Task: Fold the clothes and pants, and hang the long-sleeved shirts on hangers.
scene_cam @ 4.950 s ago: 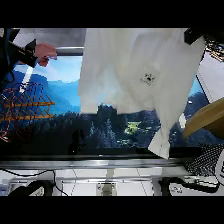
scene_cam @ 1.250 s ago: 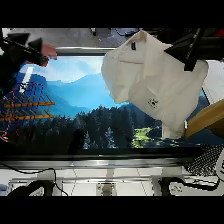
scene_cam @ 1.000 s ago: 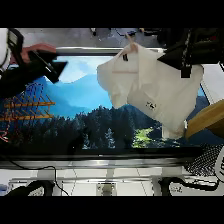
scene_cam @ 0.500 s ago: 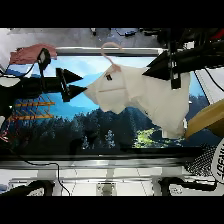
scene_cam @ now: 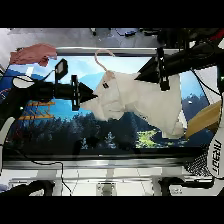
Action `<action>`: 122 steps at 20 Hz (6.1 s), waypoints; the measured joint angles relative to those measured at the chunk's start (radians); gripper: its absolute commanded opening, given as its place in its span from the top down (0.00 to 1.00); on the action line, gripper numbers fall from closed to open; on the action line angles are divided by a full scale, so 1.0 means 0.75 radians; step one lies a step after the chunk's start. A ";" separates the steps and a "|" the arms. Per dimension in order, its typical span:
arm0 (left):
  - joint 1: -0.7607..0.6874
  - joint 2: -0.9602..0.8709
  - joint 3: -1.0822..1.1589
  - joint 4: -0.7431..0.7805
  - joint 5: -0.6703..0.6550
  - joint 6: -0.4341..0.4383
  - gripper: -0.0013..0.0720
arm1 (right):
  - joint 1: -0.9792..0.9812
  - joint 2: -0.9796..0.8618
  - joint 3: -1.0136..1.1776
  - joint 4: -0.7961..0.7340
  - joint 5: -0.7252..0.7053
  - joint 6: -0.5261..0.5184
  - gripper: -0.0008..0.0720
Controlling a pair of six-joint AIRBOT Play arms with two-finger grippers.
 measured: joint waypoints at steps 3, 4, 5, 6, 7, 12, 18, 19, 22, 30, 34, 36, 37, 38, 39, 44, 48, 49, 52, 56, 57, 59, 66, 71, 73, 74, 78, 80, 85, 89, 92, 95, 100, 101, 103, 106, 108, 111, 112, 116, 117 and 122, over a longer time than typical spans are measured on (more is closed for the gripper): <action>-0.059 -0.005 -0.001 0.019 0.079 0.021 0.92 | 0.014 -0.004 0.000 -0.011 -0.033 -0.008 0.92; -0.074 -0.006 -0.001 0.007 0.115 0.025 0.92 | 0.017 -0.005 0.000 -0.014 -0.064 -0.008 0.92; -0.086 -0.007 -0.001 -0.016 0.155 0.030 0.92 | 0.019 -0.005 0.000 -0.020 -0.093 -0.008 0.91; -0.095 -0.008 -0.001 -0.042 0.185 0.034 0.92 | 0.020 -0.005 0.000 -0.022 -0.114 -0.008 0.86; -0.102 -0.008 -0.001 -0.078 0.225 0.035 0.92 | 0.021 -0.005 0.001 -0.033 -0.156 -0.002 0.70; -0.119 -0.006 0.002 -0.270 0.325 0.024 0.92 | 0.025 -0.006 -0.002 -0.048 -0.440 0.122 0.42; -0.150 -0.007 0.001 -0.300 0.480 -0.006 0.92 | 0.024 0.024 0.006 -0.189 -0.560 0.365 0.42; -0.158 -0.007 0.001 -0.300 0.516 -0.008 0.92 | 0.024 0.036 0.013 -0.220 -0.565 0.397 0.42; -0.171 -0.012 0.000 -0.285 0.620 -0.018 0.92 | 0.024 0.093 0.028 -0.325 -0.589 0.443 0.33; -0.169 -0.031 -0.001 -0.275 0.735 -0.005 0.92 | 0.023 0.170 0.014 -0.628 -0.582 0.203 0.33; -0.178 -0.039 -0.001 -0.273 0.769 0.006 0.92 | 0.024 0.144 0.003 -0.621 -0.554 0.685 0.38; -0.202 -0.050 -0.001 -0.276 0.808 0.010 0.92 | 0.038 0.132 0.002 -0.611 -0.565 0.964 0.50; -0.221 -0.058 -0.001 -0.277 0.837 0.011 0.92 | 0.050 0.123 -0.002 -0.611 -0.559 1.068 0.50; -0.246 -0.067 -0.001 -0.274 0.873 0.022 0.92 | 0.067 0.117 -0.002 -0.610 -0.564 1.169 0.50; -0.276 -0.074 -0.001 -0.274 0.910 0.038 0.92 | 0.084 0.111 -0.002 -0.607 -0.573 1.256 0.50; -0.445 -0.093 -0.001 -0.279 1.206 0.134 0.92 | 0.194 0.060 -0.015 -0.748 -0.639 1.705 0.47; -0.504 -0.097 -0.001 -0.278 1.335 0.155 0.92 | 0.269 0.012 -0.057 -0.827 -0.725 2.043 0.47; -0.510 -0.098 -0.001 -0.276 1.350 0.159 0.92 | 0.288 0.003 -0.070 -0.835 -0.757 2.114 0.47; -0.520 -0.098 -0.001 -0.275 1.386 0.164 0.92 | 0.352 -0.027 -0.113 -0.855 -0.817 2.295 0.47; -0.526 -0.097 -0.001 -0.274 1.404 0.164 0.92 | 0.413 -0.048 -0.140 -0.912 -0.879 2.459 0.55; -0.528 -0.097 -0.001 -0.275 1.406 0.164 0.92 | 0.421 -0.051 -0.142 -0.934 -0.897 2.494 0.61; -0.532 -0.098 -0.001 -0.274 1.406 0.165 0.92 | 0.430 -0.064 -0.146 -0.971 -0.914 2.545 0.85; -0.537 -0.089 -0.001 -0.273 1.380 0.168 0.38 | 0.446 -0.074 -0.150 -1.005 -0.994 2.526 0.91; -0.528 0.015 -0.001 -0.274 1.386 0.166 0.38 | 0.390 -0.074 -0.113 -0.979 -0.990 2.455 0.92; -0.513 0.085 -0.001 -0.274 1.387 0.165 0.38 | 0.326 -0.074 -0.064 -0.933 -0.990 2.412 0.92; -0.500 0.120 -0.001 -0.274 1.387 0.165 0.38 | 0.287 -0.074 -0.033 -0.897 -0.989 2.390 0.92; -0.434 0.239 -0.001 -0.274 1.388 0.164 0.38 | 0.092 -0.058 0.071 -0.746 -0.994 2.289 0.92; -0.400 0.276 -0.001 -0.275 1.389 0.164 0.38 | -0.016 -0.041 0.092 -0.650 -1.011 2.223 0.91; -0.350 0.308 -0.001 -0.275 1.388 0.164 0.38 | -0.250 -0.004 0.110 -0.406 -1.130 2.055 0.91; -0.340 0.313 -0.001 -0.275 1.389 0.164 0.38 | -0.371 0.012 0.114 -0.218 -1.230 1.921 0.91; -0.338 0.315 -0.001 -0.275 1.388 0.163 0.38 | -0.430 0.027 0.115 -0.136 -1.324 1.840 0.91; -0.338 0.315 -0.001 -0.275 1.388 0.163 0.38 | -0.488 0.036 0.115 -0.089 -1.403 1.795 0.91; -0.338 0.315 -0.002 -0.275 1.388 0.127 0.38 | -0.596 0.047 0.115 0.013 -1.537 1.717 0.91; -0.338 0.315 -0.003 -0.275 1.388 0.120 0.38 | -0.616 0.051 0.115 0.034 -1.565 1.700 0.91; -0.338 0.315 -0.003 -0.275 1.388 0.114 0.38 | -0.657 0.061 0.115 0.074 -1.649 1.670 0.91; -0.338 0.315 -0.003 -0.275 1.388 0.109 0.38 | -0.712 0.073 0.115 0.111 -1.768 1.647 0.91; -0.338 0.315 -0.003 -0.275 1.388 0.109 0.38 | -0.749 0.077 0.115 0.135 -1.846 1.640 0.91; -0.338 0.315 -0.003 -0.275 1.388 0.105 0.38 | -0.806 0.080 0.115 0.198 -1.949 1.637 0.91; -0.338 0.315 -0.003 -0.275 1.387 0.096 0.38 | -0.827 0.080 0.115 0.225 -1.979 1.636 0.91; -0.338 0.315 -0.004 -0.275 1.367 0.068 0.38 | -0.925 0.074 0.115 0.352 -2.036 1.648 0.91; -0.338 0.315 -0.004 -0.275 1.356 0.064 0.38 | -0.951 0.071 0.115 0.384 -2.038 1.659 0.91; -0.338 0.315 -0.004 -0.274 1.318 0.057 0.39 | -1.052 0.060 0.115 0.465 -1.968 1.687 0.91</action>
